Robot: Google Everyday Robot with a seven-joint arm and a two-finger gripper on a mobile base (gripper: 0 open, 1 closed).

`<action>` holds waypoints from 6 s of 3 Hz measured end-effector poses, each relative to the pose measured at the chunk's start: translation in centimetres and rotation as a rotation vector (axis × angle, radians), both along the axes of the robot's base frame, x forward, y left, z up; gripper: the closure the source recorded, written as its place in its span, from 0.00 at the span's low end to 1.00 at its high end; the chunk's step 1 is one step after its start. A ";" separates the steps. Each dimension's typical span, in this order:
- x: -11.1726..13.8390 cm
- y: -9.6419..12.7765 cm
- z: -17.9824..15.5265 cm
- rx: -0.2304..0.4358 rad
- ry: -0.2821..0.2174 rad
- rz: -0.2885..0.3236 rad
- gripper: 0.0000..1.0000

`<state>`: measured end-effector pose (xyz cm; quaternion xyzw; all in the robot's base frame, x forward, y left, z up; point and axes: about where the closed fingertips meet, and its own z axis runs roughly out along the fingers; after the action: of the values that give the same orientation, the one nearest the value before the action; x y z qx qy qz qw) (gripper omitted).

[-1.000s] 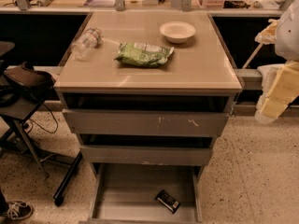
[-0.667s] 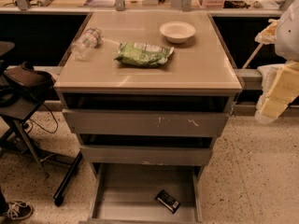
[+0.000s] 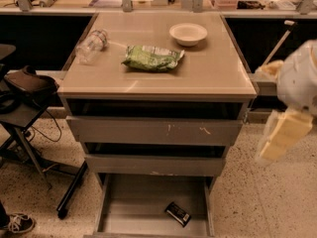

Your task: Pick rxbar chocolate from bottom drawer and place on counter

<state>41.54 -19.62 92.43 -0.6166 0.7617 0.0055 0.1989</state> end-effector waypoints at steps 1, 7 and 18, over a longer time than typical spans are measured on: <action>-2.0 2.0 -7.5 0.138 0.037 -0.003 0.00; -5.9 5.2 -48.9 0.385 0.420 -0.238 0.00; 7.5 11.4 -81.1 0.566 0.327 -0.666 0.00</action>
Offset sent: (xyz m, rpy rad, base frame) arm -0.0540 0.0508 -0.4826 0.3741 0.2786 -0.2206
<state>49.00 -8.25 11.36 -0.2508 0.9081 0.2463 0.2276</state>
